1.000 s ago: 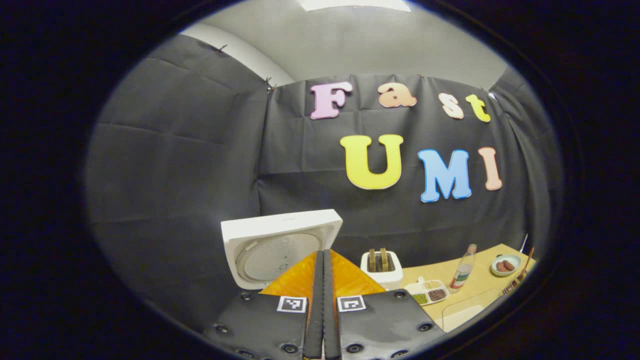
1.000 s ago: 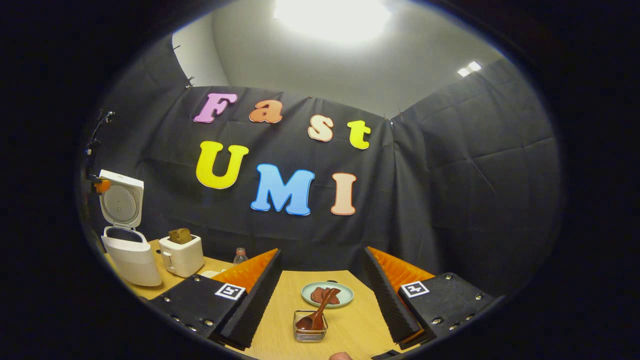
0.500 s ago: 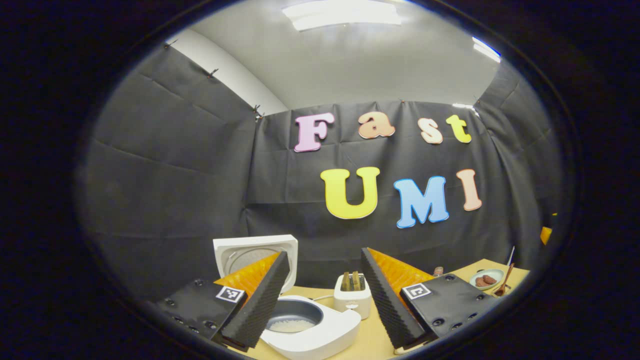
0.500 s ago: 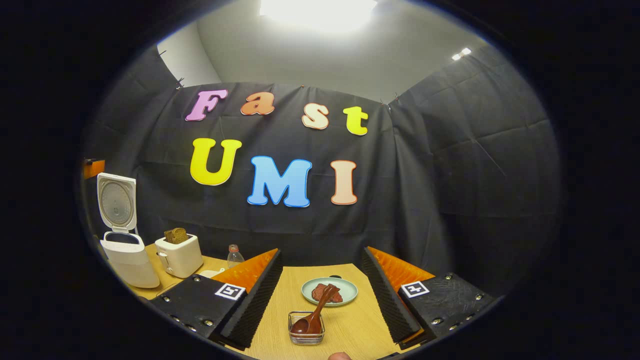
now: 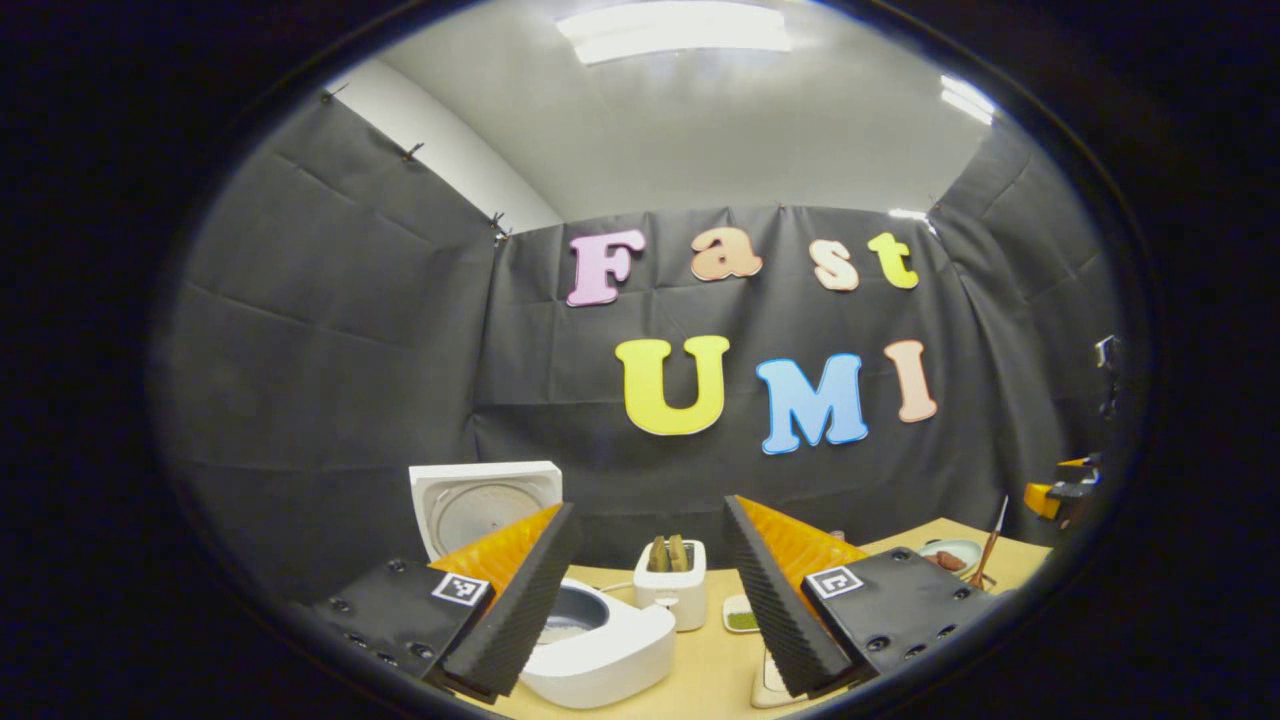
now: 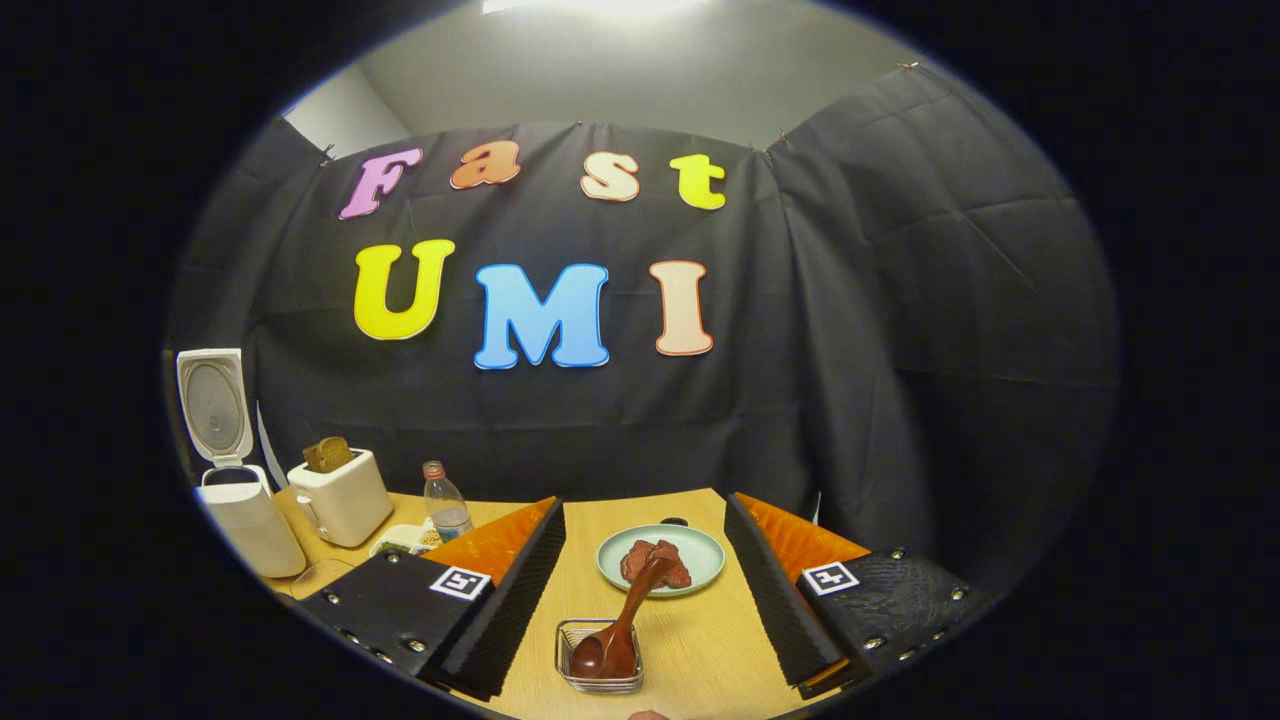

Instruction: Close the left gripper, press the button to open the rice cooker; take a wooden spoon from the chopstick holder with the right hand, scoop a spoonful of rice and pour it into the rice cooker, then put the wooden spoon back into the chopstick holder.

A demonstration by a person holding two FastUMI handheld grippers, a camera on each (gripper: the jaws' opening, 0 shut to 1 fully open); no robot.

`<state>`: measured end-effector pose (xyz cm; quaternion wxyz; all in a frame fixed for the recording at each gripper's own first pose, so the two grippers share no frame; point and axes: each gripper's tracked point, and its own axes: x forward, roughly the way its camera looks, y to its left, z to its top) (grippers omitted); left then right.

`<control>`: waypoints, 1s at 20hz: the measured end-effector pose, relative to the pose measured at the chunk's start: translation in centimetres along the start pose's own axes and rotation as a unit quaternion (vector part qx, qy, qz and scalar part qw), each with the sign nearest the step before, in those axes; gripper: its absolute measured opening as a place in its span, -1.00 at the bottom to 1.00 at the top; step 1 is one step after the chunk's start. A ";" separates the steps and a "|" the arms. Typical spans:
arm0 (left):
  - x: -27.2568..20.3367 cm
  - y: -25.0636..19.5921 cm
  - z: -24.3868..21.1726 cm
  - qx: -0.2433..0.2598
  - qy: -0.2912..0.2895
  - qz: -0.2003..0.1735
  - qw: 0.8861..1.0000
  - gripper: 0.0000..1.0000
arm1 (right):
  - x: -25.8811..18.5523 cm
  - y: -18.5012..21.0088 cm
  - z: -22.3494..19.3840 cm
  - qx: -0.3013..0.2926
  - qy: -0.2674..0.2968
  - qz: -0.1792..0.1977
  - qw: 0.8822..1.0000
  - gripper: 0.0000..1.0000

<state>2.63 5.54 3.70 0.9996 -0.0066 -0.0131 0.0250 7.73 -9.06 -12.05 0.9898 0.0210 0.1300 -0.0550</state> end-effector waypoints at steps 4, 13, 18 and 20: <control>-1.3 -0.4 -0.2 0.007 0.008 -0.002 1.000 0.89 | 2.7 -0.2 -3.2 0.018 0.049 0.011 0.999 0.94; -3.2 -0.6 0.0 0.031 0.015 0.011 0.999 0.99 | 6.6 -0.6 -11.2 0.048 0.168 0.021 0.984 0.94; -4.7 -0.9 -0.7 0.048 0.029 0.019 0.998 0.99 | 6.9 1.1 -14.0 0.063 0.220 0.052 0.972 0.62; -5.1 -1.1 -0.9 0.051 0.032 0.019 0.998 0.97 | 6.9 1.9 -14.8 0.067 0.234 0.063 0.968 0.61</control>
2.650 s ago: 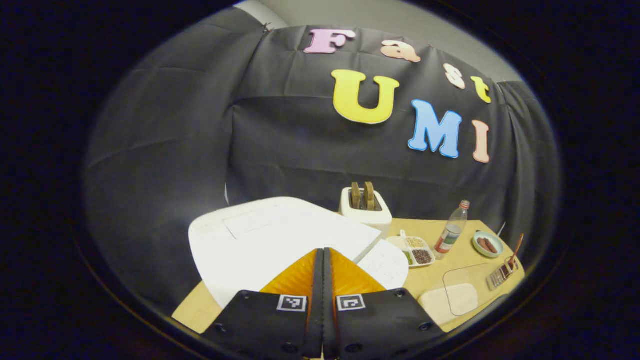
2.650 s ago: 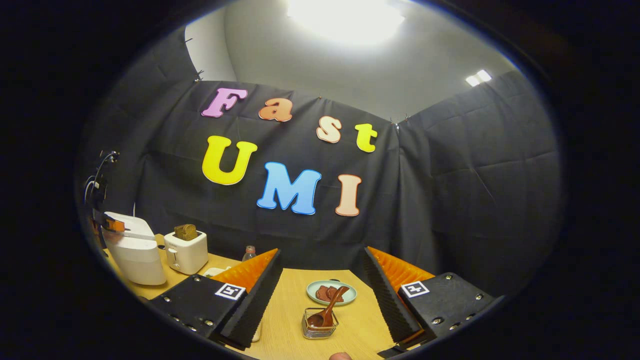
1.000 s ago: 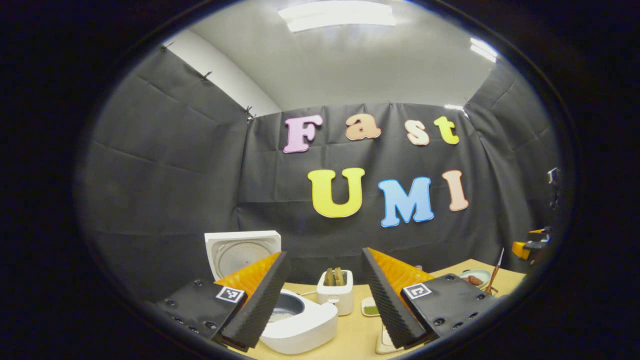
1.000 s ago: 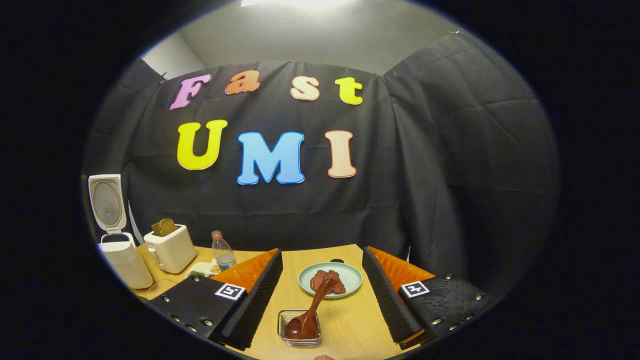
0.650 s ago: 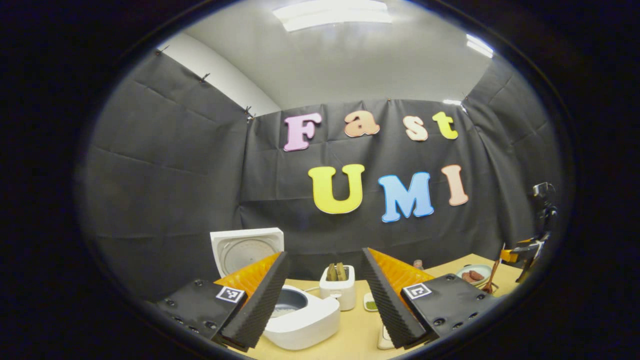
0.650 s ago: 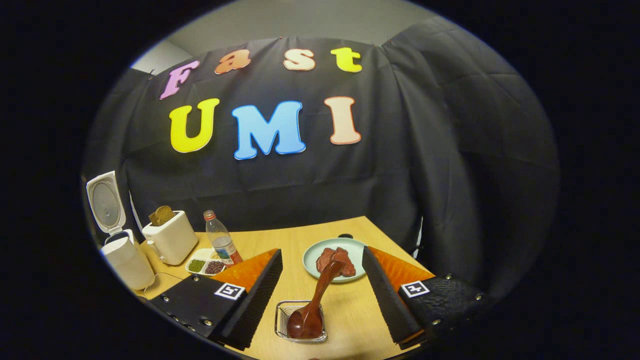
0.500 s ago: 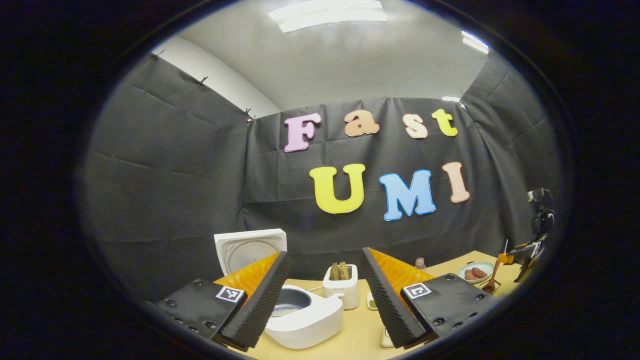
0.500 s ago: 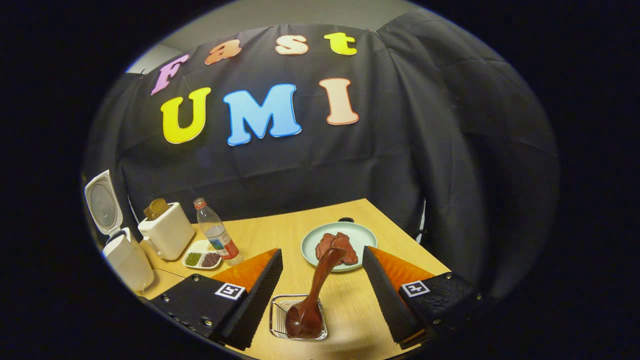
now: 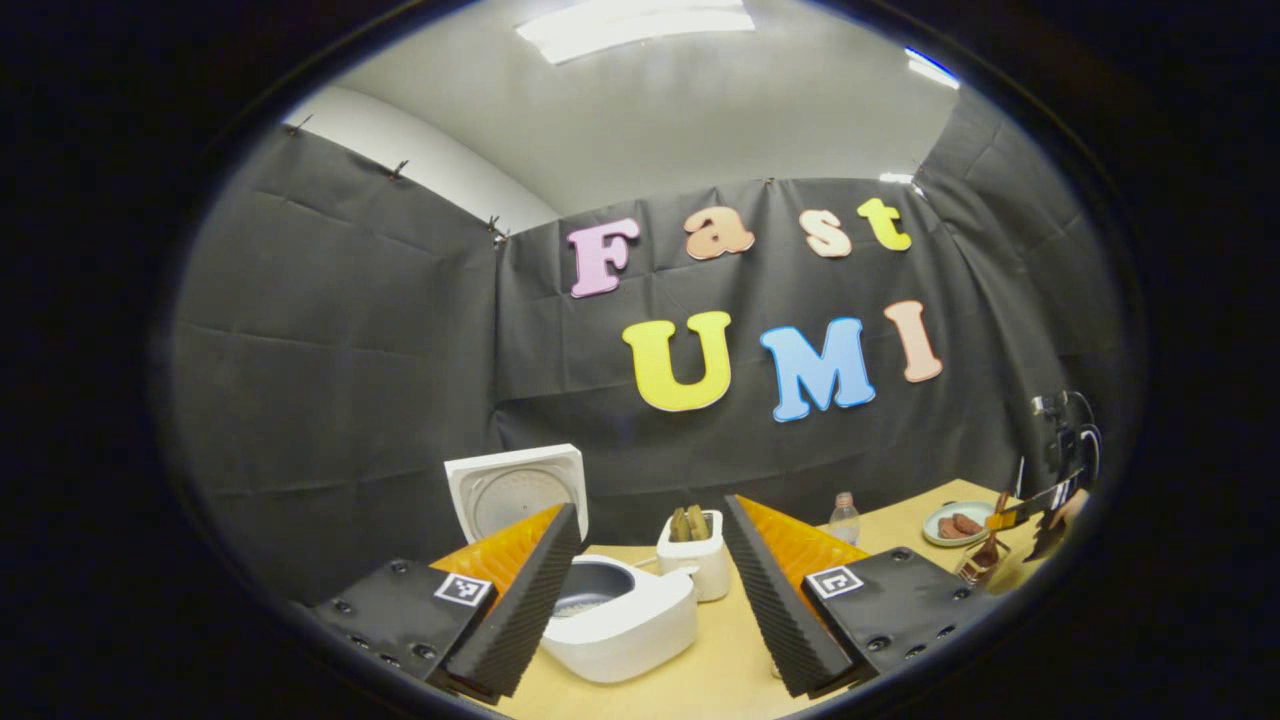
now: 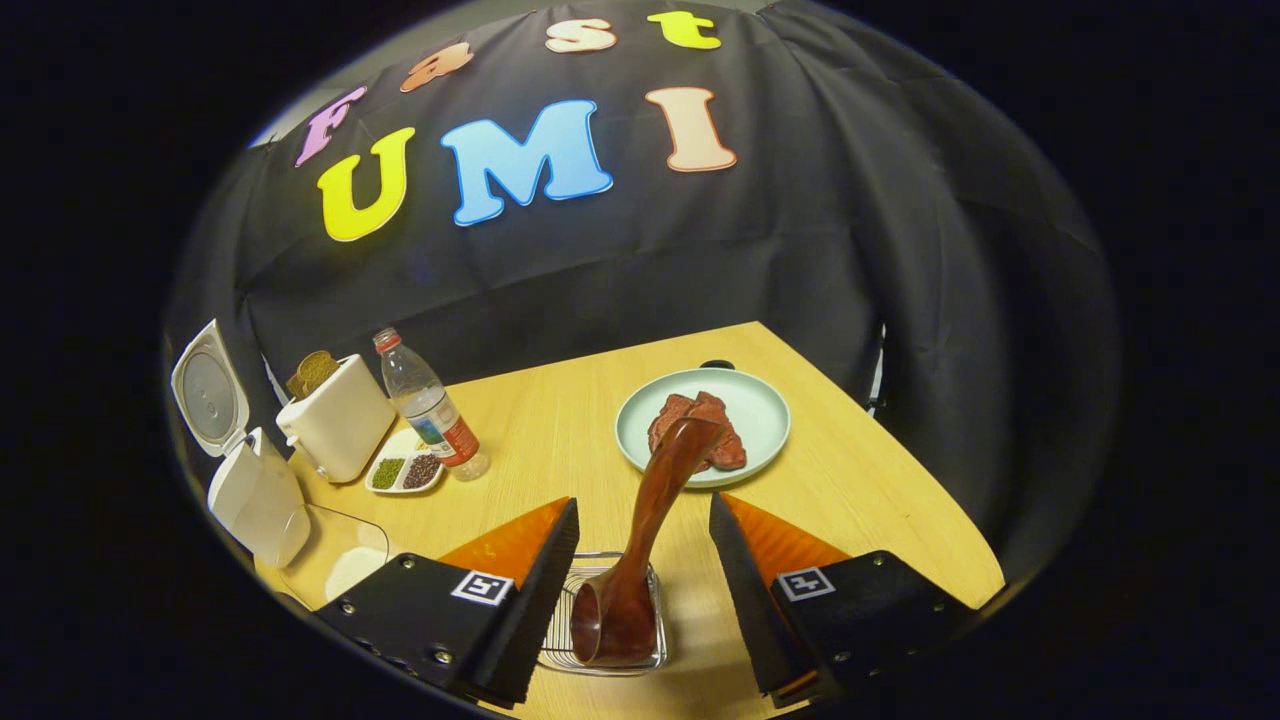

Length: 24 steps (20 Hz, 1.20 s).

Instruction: Close the left gripper, press the button to open the rice cooker; take a wooden spoon from the chopstick holder with the right hand, scoop a spoonful of rice and pour it into the rice cooker, then put the wooden spoon back into the chopstick holder.

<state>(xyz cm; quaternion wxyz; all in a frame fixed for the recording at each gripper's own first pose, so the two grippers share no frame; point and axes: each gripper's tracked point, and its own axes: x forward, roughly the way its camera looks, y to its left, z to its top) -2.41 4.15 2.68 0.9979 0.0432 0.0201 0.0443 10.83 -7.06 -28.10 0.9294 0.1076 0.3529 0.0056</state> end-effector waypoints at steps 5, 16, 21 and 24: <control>-0.8 -0.2 -0.8 0.000 0.013 0.007 1.000 0.97 | 0.7 0.0 0.0 0.000 0.008 -0.001 1.000 -0.29; -1.2 0.6 -1.1 0.000 0.023 0.015 1.000 0.97 | 1.8 1.2 -0.9 0.029 0.041 0.027 0.998 -0.82; -0.3 0.3 -1.2 -0.008 0.021 0.000 1.000 0.97 | -1.6 1.7 0.4 0.006 0.004 0.013 1.000 -0.82; 0.2 0.1 -1.7 -0.020 0.019 -0.017 0.999 0.97 | -3.9 1.9 1.6 -0.007 -0.023 0.000 1.000 -0.82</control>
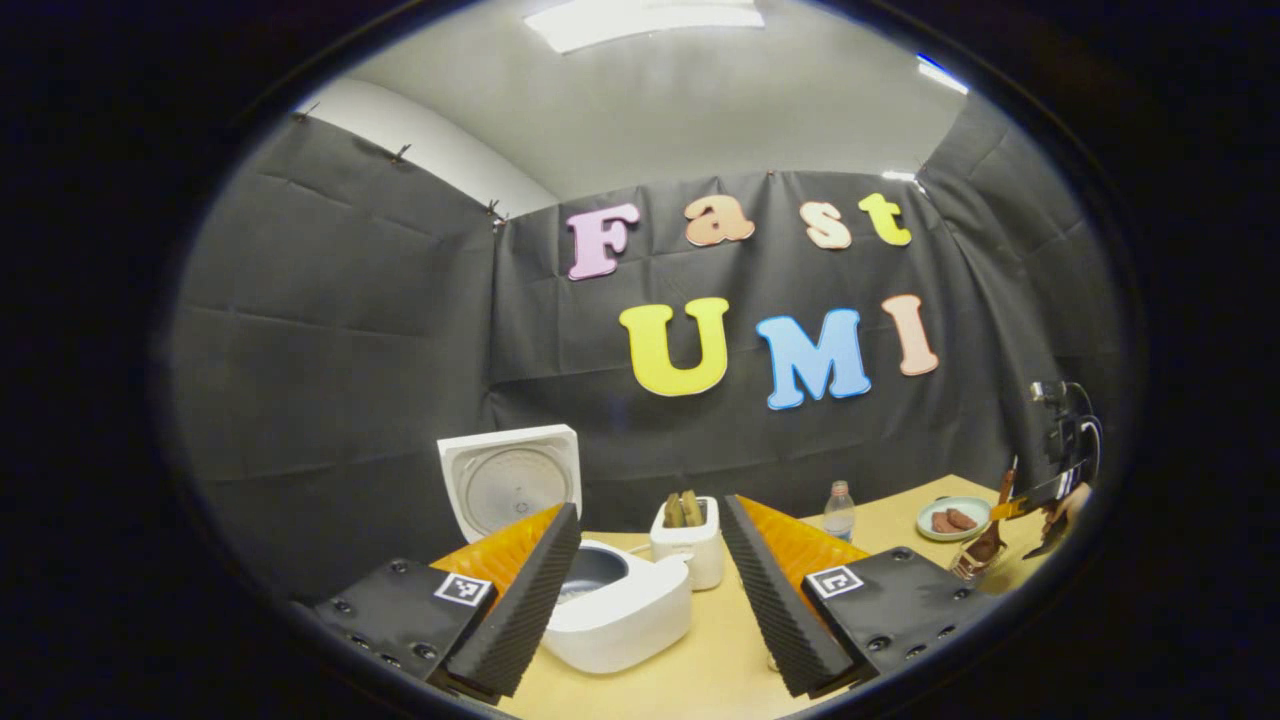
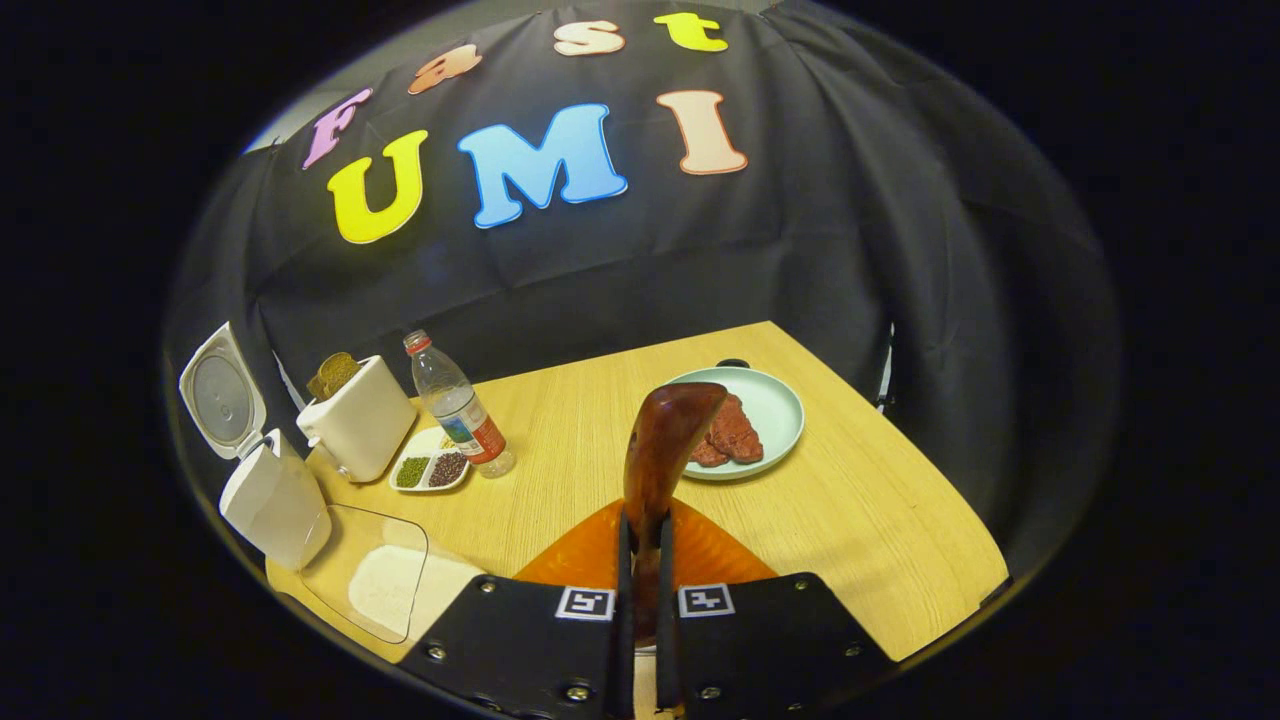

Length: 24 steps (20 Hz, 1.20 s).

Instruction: Close the left gripper, press the button to open the rice cooker; take a wooden spoon from the chopstick holder with the right hand, scoop a spoonful of rice and pour it into the rice cooker, then put the wooden spoon back into the chopstick holder.

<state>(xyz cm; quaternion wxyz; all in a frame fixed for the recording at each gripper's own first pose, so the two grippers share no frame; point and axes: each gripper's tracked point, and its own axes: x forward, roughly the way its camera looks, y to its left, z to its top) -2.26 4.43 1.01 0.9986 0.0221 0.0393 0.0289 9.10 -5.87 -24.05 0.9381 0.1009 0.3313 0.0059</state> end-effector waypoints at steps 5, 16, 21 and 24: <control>1.0 0.5 -0.5 -0.022 -0.005 -0.025 0.999 0.97 | -3.3 1.2 3.4 -0.011 -0.043 -0.012 0.999 -0.83; 1.0 5.1 -2.7 -0.042 0.000 -0.040 0.998 0.97 | -6.8 9.8 5.7 -0.008 -0.086 0.025 0.996 -0.82; 0.9 8.4 -3.2 -0.036 0.000 -0.033 0.999 0.97 | -6.9 15.0 5.4 -0.003 -0.098 0.060 0.993 -0.82; 1.0 10.1 -4.1 -0.034 0.005 -0.028 0.999 0.97 | -6.1 17.4 4.5 -0.012 -0.094 0.072 0.993 -0.82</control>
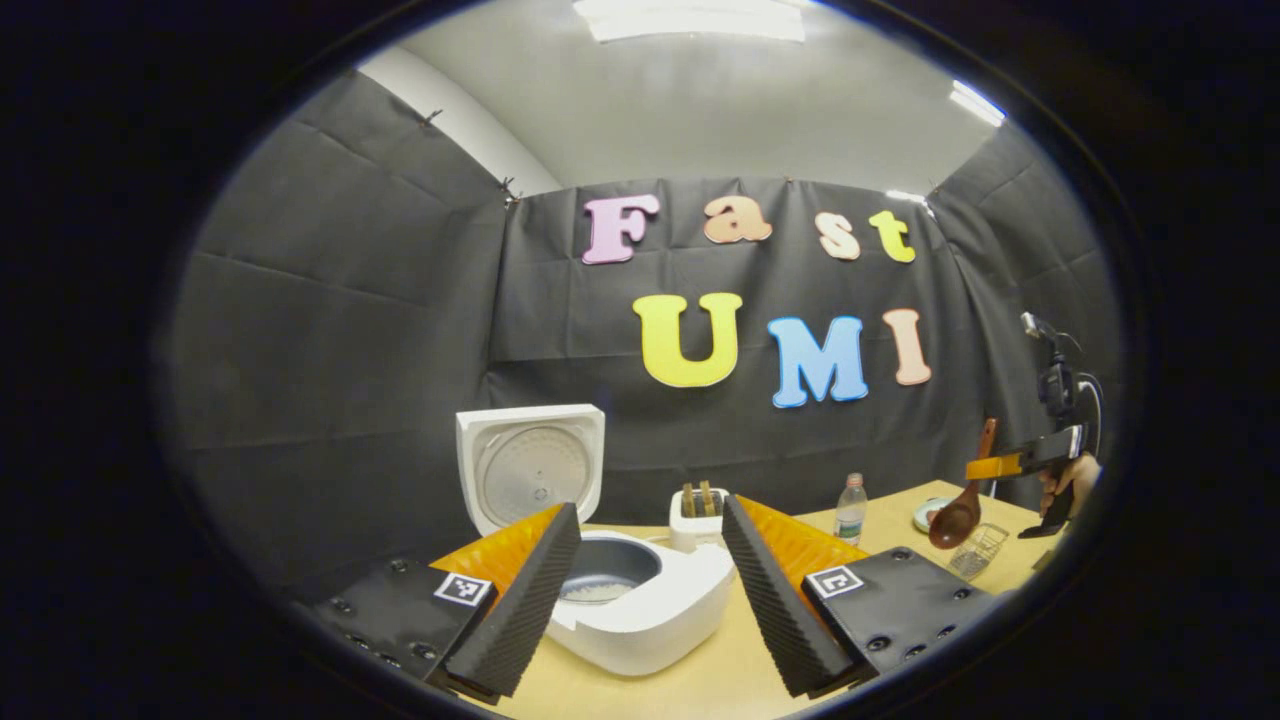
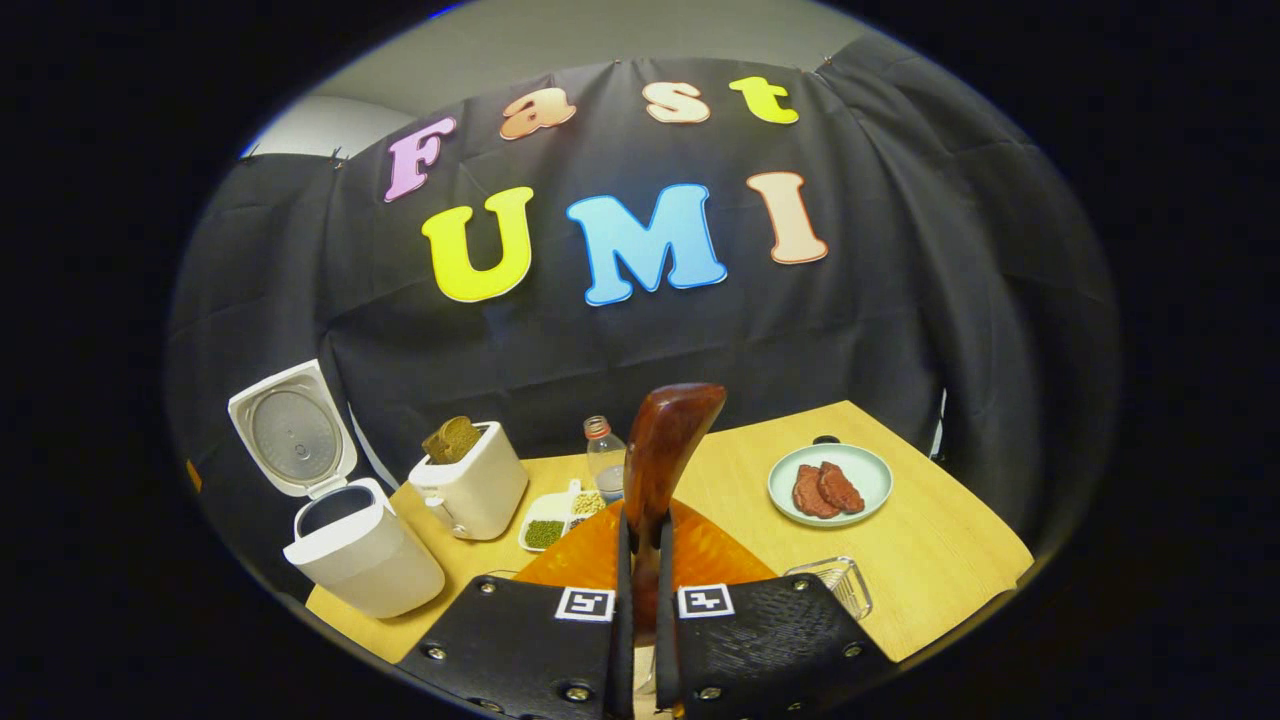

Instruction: Close the left gripper, press the button to open the rice cooker; take a wooden spoon from the chopstick holder with the right hand, scoop a spoonful of rice and pour it into the rice cooker, then put the wooden spoon back into the chopstick holder.

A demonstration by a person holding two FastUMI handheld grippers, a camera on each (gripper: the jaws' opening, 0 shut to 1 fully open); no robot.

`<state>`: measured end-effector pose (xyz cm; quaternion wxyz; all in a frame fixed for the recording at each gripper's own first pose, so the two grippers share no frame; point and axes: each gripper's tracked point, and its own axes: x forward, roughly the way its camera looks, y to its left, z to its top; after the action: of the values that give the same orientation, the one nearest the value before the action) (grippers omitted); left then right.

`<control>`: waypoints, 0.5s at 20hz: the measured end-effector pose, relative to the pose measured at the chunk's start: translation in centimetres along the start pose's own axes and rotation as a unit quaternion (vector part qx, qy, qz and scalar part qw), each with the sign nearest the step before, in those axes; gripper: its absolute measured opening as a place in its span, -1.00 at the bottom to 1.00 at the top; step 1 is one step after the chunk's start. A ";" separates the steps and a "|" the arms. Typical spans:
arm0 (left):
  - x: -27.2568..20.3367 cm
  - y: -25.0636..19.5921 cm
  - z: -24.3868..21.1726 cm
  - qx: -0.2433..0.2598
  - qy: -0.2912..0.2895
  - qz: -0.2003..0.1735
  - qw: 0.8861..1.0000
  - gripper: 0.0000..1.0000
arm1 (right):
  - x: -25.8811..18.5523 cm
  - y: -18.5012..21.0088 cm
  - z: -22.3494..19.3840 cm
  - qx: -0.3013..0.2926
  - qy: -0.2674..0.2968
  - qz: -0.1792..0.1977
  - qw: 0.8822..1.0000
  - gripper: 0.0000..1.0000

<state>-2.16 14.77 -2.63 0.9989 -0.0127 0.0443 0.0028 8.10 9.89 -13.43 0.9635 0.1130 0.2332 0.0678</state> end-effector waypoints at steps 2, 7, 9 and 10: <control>-0.2 1.1 -0.3 0.003 0.002 0.005 1.000 0.97 | 0.7 1.4 -1.1 -0.002 0.007 0.009 1.000 -0.82; -0.8 3.4 -2.1 0.007 0.016 0.013 1.000 0.97 | 2.8 2.7 -4.6 -0.040 0.022 0.001 0.999 -0.82; -1.1 4.1 -2.5 0.009 0.020 0.017 1.000 0.97 | 3.6 2.9 -5.9 -0.062 0.025 -0.006 0.998 -0.82; -1.3 4.5 -2.8 0.010 0.023 0.019 0.999 0.97 | 4.0 3.1 -6.4 -0.073 0.023 -0.009 0.997 -0.82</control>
<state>-3.70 19.19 -5.44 0.9975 -0.0016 0.0674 0.0215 8.38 14.84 -19.93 0.9642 0.0387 0.2502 0.0790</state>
